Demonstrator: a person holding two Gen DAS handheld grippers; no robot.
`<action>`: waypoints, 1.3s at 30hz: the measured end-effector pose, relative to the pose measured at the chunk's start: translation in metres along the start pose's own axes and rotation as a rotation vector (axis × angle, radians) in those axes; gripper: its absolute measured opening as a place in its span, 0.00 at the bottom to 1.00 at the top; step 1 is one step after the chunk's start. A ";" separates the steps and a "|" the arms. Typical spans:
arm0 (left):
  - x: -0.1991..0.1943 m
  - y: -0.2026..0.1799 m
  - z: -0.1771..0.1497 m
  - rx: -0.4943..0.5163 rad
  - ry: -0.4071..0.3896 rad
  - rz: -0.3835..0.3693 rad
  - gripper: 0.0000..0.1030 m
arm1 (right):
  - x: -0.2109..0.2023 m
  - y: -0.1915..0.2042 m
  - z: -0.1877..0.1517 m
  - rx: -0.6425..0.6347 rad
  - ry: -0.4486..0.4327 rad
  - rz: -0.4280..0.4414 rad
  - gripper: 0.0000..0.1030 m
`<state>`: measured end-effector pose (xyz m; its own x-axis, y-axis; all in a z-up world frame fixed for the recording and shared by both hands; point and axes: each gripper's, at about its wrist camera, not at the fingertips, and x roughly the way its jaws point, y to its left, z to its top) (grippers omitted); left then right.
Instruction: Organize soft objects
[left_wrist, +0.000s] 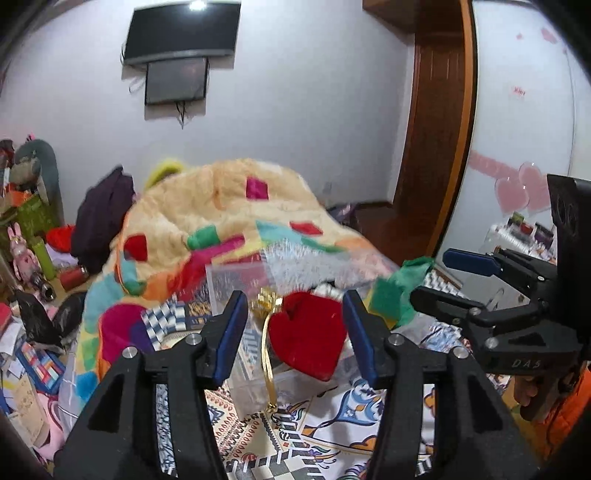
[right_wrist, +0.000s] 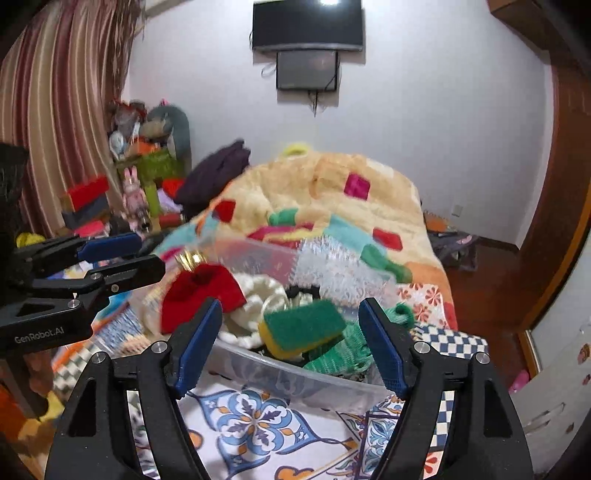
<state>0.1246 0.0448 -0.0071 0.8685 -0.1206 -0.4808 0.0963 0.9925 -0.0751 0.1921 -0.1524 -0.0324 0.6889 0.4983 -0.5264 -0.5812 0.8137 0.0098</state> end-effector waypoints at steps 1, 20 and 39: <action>-0.006 -0.002 0.002 0.001 -0.017 -0.001 0.55 | -0.008 -0.001 0.002 0.011 -0.020 0.002 0.74; -0.088 -0.029 0.003 0.013 -0.247 0.002 0.93 | -0.082 0.006 0.008 0.069 -0.220 -0.009 0.96; -0.080 -0.030 -0.007 0.001 -0.230 0.019 0.96 | -0.083 0.004 -0.006 0.093 -0.213 -0.003 0.98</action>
<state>0.0485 0.0245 0.0278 0.9583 -0.0944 -0.2699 0.0790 0.9946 -0.0674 0.1302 -0.1924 0.0061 0.7723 0.5395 -0.3354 -0.5431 0.8346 0.0921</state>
